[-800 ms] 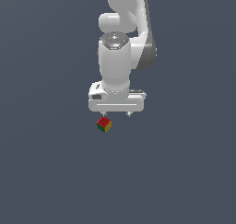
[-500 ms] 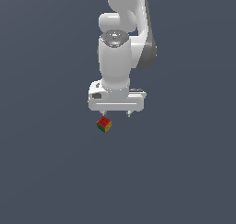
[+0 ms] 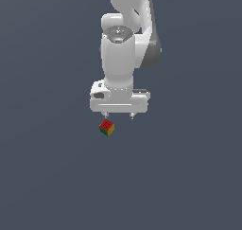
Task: Pick up the object and move it to a goal position.
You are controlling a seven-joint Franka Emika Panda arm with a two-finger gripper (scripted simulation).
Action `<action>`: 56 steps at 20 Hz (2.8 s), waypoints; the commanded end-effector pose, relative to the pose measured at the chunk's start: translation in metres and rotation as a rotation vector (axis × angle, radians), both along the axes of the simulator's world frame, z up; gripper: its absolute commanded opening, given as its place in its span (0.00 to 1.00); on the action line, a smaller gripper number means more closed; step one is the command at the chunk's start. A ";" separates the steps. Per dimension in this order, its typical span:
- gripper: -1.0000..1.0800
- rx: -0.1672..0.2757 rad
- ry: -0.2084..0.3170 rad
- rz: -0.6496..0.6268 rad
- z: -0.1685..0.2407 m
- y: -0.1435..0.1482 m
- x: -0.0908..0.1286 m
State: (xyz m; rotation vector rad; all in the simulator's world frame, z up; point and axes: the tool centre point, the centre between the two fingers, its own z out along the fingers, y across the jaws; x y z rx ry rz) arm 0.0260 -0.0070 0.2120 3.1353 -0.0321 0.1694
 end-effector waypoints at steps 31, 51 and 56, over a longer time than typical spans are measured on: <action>0.96 0.033 0.104 -0.562 -0.128 -0.068 -0.053; 0.00 0.033 0.104 -0.568 -0.179 -0.069 -0.053; 0.00 0.033 0.104 -0.568 -0.179 -0.069 -0.053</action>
